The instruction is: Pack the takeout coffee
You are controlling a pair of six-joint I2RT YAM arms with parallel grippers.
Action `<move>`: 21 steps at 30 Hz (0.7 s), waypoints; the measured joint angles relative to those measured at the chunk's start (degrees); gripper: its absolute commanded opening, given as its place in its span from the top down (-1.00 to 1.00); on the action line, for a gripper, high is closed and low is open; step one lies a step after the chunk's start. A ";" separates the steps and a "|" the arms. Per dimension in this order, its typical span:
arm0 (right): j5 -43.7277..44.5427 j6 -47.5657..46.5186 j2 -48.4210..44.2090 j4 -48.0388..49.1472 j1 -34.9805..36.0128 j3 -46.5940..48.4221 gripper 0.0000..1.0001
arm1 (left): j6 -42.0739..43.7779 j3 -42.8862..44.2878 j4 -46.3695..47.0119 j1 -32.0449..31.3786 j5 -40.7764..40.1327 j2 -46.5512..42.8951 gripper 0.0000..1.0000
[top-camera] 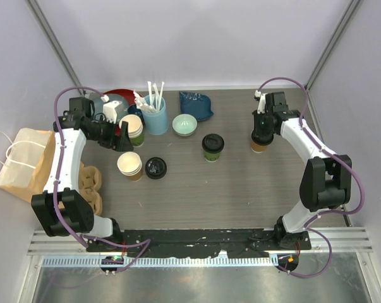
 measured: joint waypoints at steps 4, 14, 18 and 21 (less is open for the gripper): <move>-0.39 0.02 0.00 0.85 0.00 -0.15 0.98 | 0.04 0.52 -0.26 0.00 -0.02 0.09 -0.58; -1.75 0.04 0.00 1.95 -0.33 -0.46 0.98 | 0.07 0.63 -0.37 0.00 0.00 0.28 -0.58; -1.86 0.28 0.00 2.19 -0.81 -0.61 0.98 | 0.07 0.63 -0.37 0.00 0.00 0.35 -0.58; -1.60 0.44 0.00 2.16 -1.07 -0.79 0.98 | 0.11 0.63 -0.39 0.00 -0.02 0.37 -0.58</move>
